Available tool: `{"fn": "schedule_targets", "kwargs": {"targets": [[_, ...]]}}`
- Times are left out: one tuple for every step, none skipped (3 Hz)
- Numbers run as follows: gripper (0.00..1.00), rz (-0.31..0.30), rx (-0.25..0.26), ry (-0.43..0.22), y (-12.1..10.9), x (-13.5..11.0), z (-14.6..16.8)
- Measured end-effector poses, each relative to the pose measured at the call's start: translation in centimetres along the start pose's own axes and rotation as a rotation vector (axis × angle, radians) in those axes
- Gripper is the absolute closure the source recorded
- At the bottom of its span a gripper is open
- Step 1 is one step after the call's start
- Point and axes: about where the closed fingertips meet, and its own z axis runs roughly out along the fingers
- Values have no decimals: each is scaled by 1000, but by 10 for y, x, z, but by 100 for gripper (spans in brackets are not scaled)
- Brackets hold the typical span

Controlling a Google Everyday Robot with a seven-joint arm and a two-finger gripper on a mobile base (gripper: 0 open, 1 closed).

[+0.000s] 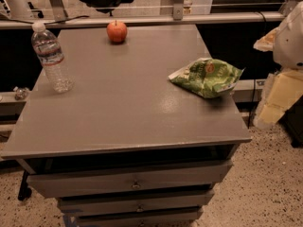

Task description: Pick green jalapeno chip bag

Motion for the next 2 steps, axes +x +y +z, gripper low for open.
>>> {"fn": "schedule_targets", "kwargs": {"targets": [[0, 2, 23, -60, -14, -1, 25], [0, 34, 37, -121, -42, -3, 54]]}}
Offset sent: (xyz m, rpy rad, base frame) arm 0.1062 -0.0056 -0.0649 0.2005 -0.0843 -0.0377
